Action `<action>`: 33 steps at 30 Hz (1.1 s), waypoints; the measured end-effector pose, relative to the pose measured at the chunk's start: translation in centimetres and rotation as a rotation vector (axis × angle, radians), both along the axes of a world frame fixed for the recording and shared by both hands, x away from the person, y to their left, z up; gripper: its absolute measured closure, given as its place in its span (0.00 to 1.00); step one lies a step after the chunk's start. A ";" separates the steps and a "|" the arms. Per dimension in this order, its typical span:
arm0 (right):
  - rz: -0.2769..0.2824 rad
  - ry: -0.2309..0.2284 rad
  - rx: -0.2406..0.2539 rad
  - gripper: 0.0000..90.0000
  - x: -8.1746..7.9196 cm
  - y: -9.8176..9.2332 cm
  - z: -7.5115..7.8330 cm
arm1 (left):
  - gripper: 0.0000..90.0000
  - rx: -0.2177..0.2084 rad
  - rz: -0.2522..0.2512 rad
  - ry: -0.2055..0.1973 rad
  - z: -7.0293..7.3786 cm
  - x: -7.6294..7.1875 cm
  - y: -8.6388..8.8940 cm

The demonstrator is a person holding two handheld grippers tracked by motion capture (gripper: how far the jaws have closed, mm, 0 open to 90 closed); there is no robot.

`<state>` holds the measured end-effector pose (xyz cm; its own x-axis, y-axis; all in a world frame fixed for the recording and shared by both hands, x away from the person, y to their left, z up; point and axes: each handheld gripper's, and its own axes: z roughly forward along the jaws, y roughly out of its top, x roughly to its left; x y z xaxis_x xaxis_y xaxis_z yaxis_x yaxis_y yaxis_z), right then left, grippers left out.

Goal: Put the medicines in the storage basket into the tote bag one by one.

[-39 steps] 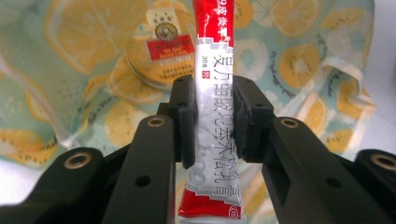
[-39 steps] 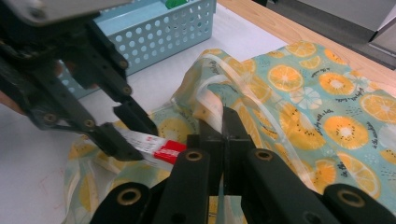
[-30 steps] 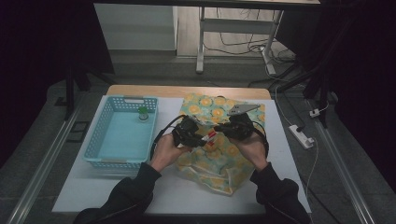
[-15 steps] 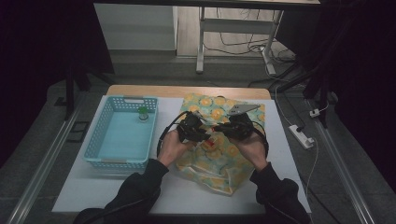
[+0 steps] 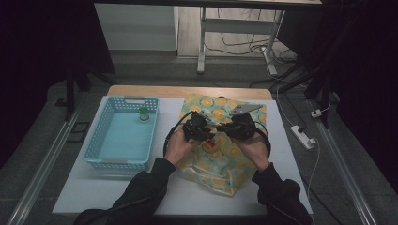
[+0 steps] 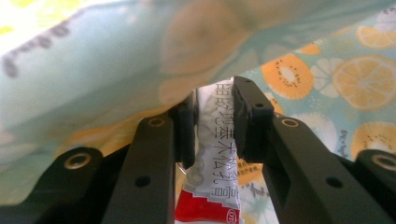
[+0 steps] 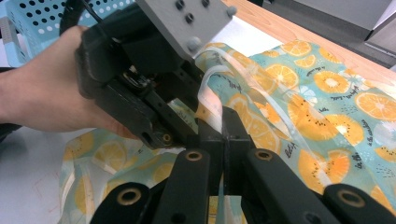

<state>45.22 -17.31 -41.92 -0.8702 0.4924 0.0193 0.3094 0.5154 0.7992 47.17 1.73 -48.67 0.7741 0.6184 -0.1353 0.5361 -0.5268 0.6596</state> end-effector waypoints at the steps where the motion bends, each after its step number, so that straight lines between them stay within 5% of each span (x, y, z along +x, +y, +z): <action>1: 0.000 0.001 -0.001 0.99 0.0 0.0 0.0 | 0.80 -0.003 0.003 0.002 -0.1 0.1 -0.1; 11: -0.009 0.004 -0.005 0.99 0.3 -0.2 -0.2 | 0.79 0.014 -0.004 0.003 -1.2 0.8 -0.8; 14: -0.009 0.003 -0.003 0.99 0.3 -0.2 -0.2 | 0.79 -0.016 0.004 -0.011 -1.2 0.8 -0.6; 16: -0.013 0.005 -0.002 0.99 0.3 -0.3 -0.2 | 0.73 -0.040 0.010 -0.003 -1.0 0.8 -0.5; 33: -0.013 0.002 0.007 0.99 0.2 -0.5 0.1 | 0.32 -0.031 -0.046 0.015 1.6 -1.3 0.5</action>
<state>45.46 -17.79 -41.85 -0.8638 0.5032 0.0247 0.3178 0.5062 0.8018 45.87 2.26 -47.11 0.7996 0.5772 -0.1655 0.5214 -0.5306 0.6683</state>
